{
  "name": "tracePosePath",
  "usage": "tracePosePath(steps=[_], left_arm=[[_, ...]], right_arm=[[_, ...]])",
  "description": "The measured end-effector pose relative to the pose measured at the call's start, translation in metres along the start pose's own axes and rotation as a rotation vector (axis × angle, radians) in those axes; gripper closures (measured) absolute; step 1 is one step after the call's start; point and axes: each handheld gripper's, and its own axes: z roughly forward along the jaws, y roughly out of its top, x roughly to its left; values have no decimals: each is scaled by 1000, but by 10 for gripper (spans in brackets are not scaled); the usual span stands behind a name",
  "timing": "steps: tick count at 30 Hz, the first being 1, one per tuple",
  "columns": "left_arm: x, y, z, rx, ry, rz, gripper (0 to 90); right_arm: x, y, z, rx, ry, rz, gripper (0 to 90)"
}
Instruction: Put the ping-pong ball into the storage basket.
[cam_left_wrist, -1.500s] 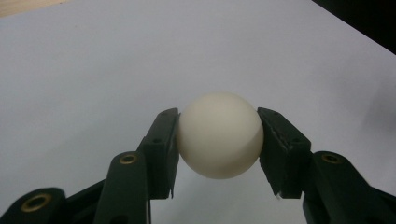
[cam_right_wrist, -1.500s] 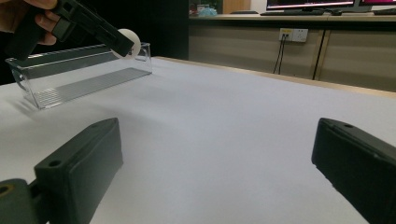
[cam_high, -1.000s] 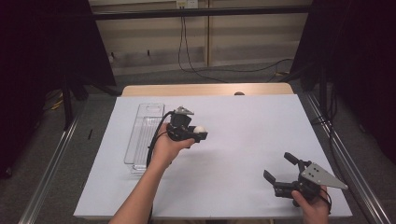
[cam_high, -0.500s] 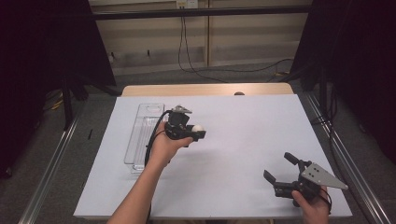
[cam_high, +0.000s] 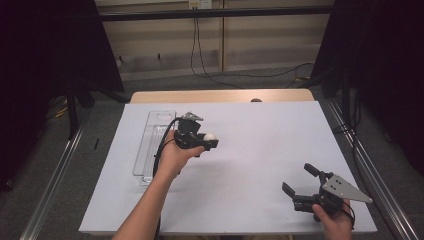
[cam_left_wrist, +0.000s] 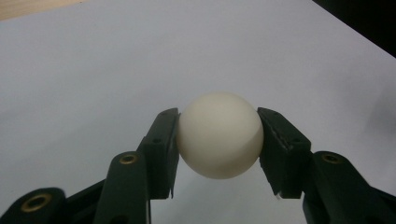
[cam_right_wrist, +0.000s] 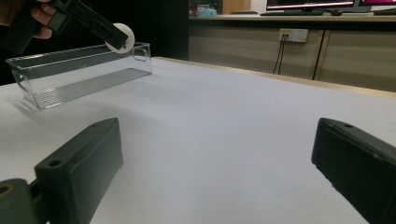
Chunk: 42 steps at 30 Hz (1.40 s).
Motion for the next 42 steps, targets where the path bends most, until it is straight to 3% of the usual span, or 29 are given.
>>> tracePosePath(steps=[1,3,5,8,9,14,21,22,36,38,42], left_arm=[[-1,0,1,-13,11,-15,512],[1,0,-1,7,14,1,512],[0,0,-1,-12,14,-24,512],[2,-1,-2,-17,12,-21,512],[3,-1,-4,1,17,-6,513],[4,-1,-4,-17,15,-25,513],[5,-1,-7,-9,17,-33,512],[6,0,-9,13,21,-15,512],[9,0,-11,-17,23,-46,512],[10,1,-14,8,32,-25,512],[11,0,-14,-3,29,-33,512]], right_arm=[[0,0,0,2,2,-3,16],[0,0,0,1,1,-1,16],[0,0,0,3,5,-5,16],[0,0,0,2,3,-2,16],[0,0,0,4,6,-5,16],[0,0,-1,3,6,-5,16],[0,0,-1,1,10,-7,16],[0,0,-1,3,9,-8,16],[0,0,-1,3,10,-8,16],[0,0,-1,4,10,-8,16],[0,0,-1,0,8,-9,16]])
